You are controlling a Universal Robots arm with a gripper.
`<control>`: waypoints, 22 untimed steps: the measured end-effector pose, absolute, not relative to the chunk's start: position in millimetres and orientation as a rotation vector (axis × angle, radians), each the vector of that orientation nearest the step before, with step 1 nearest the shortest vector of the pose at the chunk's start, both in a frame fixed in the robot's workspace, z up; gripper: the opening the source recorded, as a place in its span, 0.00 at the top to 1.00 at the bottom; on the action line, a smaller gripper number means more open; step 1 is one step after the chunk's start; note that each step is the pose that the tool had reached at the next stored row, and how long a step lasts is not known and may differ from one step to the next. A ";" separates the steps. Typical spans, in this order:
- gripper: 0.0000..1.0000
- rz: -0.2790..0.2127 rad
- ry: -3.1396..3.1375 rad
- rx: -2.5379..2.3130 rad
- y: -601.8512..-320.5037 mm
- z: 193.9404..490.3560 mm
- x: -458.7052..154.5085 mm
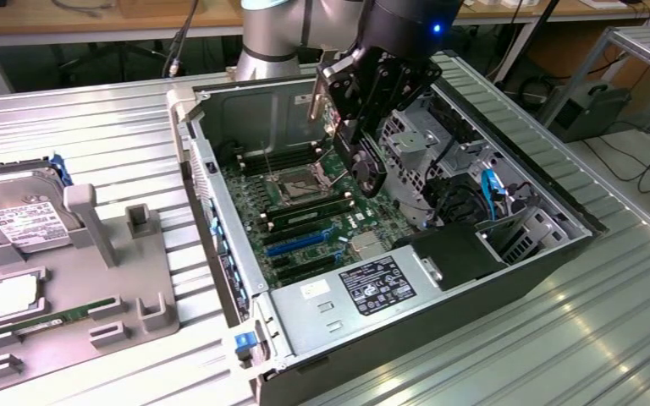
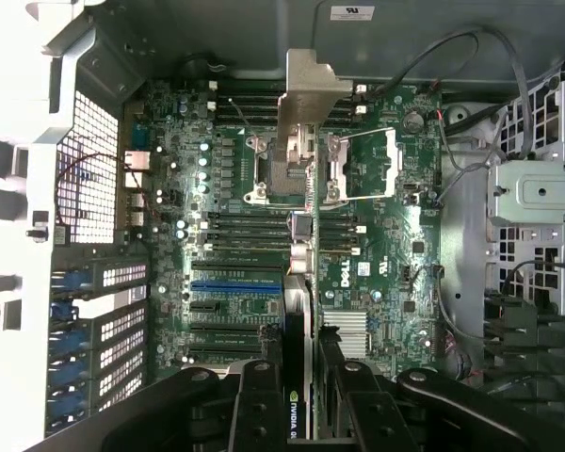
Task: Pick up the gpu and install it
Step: 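Insert the gpu into the slot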
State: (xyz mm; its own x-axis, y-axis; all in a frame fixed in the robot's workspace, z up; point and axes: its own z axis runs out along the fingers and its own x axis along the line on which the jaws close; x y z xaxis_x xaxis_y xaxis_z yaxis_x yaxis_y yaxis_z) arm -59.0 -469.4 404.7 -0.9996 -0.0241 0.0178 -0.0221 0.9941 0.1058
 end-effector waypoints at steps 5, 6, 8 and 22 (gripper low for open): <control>0.74 -0.164 -3.113 0.126 -469.4 404.0 -59.0; 0.74 -0.164 -3.111 0.150 -469.4 403.8 -59.0; 0.74 -0.163 -3.105 0.214 -469.4 403.1 -59.0; 0.74 -0.154 -3.025 0.670 -469.4 394.0 -59.0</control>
State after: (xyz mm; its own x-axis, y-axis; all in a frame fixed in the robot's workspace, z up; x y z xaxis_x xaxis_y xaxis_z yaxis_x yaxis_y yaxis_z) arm -59.0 -469.4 394.0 -0.9059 -0.4231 0.0173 -0.4192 0.9017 0.1056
